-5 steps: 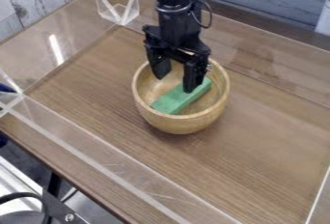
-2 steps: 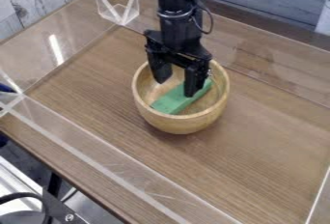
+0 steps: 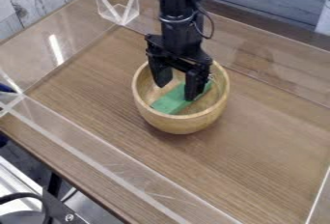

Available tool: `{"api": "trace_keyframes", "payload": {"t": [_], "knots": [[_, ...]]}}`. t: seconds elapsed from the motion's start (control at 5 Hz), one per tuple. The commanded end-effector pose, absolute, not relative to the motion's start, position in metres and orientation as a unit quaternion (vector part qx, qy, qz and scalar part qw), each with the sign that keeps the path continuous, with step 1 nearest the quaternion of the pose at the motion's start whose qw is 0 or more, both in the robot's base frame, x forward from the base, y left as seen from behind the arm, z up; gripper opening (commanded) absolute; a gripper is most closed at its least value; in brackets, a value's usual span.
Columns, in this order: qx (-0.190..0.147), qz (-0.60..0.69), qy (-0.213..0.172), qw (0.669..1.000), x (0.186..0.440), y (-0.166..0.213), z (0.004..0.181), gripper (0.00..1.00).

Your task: Remove the green block from inside the brown bowl and put it on the table

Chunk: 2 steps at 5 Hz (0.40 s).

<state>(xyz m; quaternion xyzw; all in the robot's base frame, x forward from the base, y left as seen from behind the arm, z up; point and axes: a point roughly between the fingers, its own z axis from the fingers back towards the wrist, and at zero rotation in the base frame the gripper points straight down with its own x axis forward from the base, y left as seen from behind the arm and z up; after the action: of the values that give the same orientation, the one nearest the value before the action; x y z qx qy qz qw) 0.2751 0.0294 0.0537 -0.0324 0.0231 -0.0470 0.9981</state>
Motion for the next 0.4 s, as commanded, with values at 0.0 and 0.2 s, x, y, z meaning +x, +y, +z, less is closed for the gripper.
{"api": "trace_keyframes", "payload": {"t": [0.0, 0.2], "knots": [[-0.029, -0.051, 0.002, 0.998, 0.2803, 0.0276, 0.0667, 1.0], [-0.029, -0.051, 0.008, 0.998, 0.2805, 0.0267, 0.0591, 1.0]]}}
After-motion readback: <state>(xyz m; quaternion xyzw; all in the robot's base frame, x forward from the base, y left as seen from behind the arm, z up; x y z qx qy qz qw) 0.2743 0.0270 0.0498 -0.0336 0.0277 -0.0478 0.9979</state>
